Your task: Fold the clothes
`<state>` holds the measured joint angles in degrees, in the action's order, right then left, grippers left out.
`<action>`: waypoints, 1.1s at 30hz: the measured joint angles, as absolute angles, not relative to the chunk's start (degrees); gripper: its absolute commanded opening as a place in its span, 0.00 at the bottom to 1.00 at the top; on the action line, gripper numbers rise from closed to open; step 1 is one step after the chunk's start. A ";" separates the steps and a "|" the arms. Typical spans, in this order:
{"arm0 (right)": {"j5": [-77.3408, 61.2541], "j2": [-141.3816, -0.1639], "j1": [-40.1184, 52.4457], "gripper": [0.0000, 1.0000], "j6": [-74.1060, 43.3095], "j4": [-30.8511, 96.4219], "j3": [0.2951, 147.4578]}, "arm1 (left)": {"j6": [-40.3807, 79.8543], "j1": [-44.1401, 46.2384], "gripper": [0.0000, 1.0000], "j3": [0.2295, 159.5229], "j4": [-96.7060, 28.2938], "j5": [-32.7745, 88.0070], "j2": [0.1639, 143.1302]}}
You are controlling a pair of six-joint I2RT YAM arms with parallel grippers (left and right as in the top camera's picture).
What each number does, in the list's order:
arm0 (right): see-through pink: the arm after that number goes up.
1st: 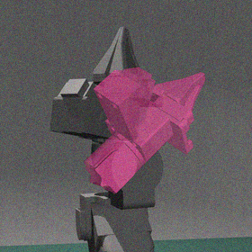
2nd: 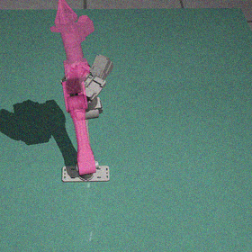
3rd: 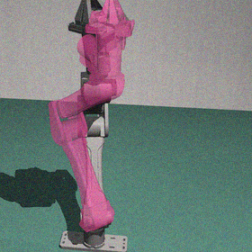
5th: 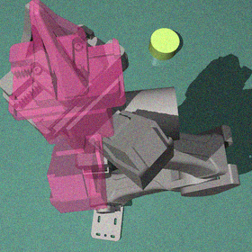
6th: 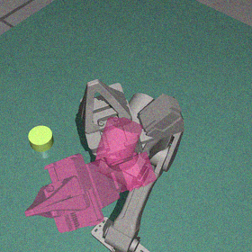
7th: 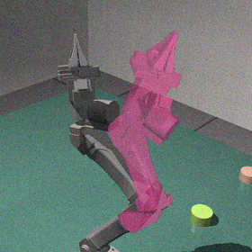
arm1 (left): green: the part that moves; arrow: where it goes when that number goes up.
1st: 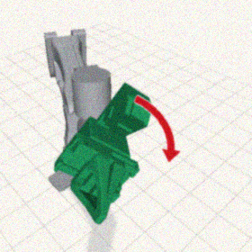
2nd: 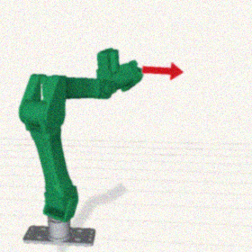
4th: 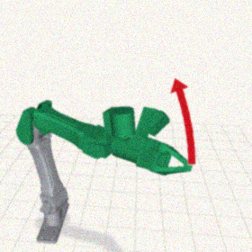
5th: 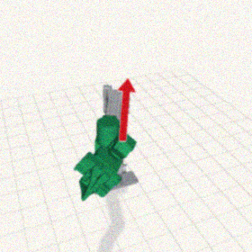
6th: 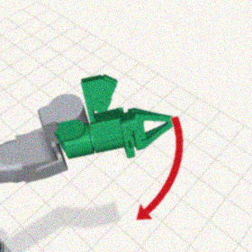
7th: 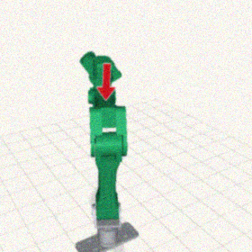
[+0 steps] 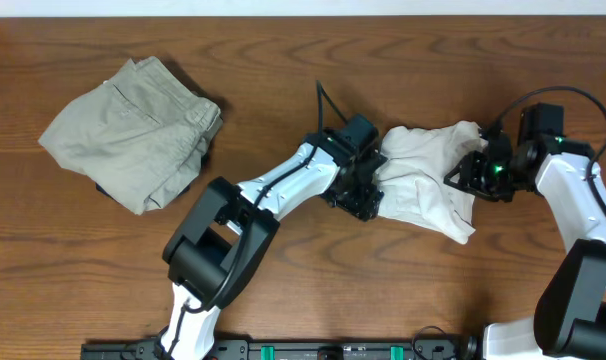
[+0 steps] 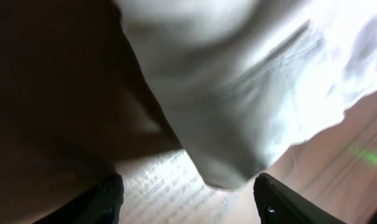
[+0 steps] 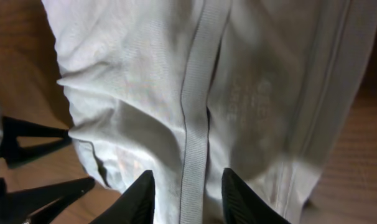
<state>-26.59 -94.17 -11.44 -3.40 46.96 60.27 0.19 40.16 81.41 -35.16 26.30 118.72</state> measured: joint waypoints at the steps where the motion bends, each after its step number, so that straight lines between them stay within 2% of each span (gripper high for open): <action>1: -26.59 -94.15 -11.44 0.29 -3.44 45.93 59.53 | 0.19 40.10 0.70 81.41 -34.44 26.20 118.54; 3: -26.63 -94.15 -11.42 0.26 -3.68 44.01 58.17 | 0.19 40.05 0.69 81.41 -33.17 26.09 118.17; 8: -27.42 -94.15 -9.61 0.24 -4.56 37.76 54.28 | 0.21 40.07 0.69 81.41 -30.65 26.13 117.93; 14: -28.69 -94.15 -7.29 0.01 -6.00 31.83 51.13 | 0.21 40.07 0.68 81.41 -29.34 26.13 117.91; 20: -28.97 -94.13 -7.79 0.01 -6.31 35.40 53.10 | 0.19 40.07 0.68 81.36 -29.41 25.91 117.91; 27: -25.82 -94.11 -10.61 0.01 -3.60 45.87 65.49 | 0.14 40.07 0.68 80.34 -29.32 24.43 117.91; 33: -21.82 -93.97 -10.70 0.02 -2.46 47.31 68.14 | 0.16 40.07 0.68 78.39 -28.84 23.75 117.89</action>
<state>-21.82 -93.97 -10.70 -2.46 47.31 68.14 0.16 40.07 78.39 -28.84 23.75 117.89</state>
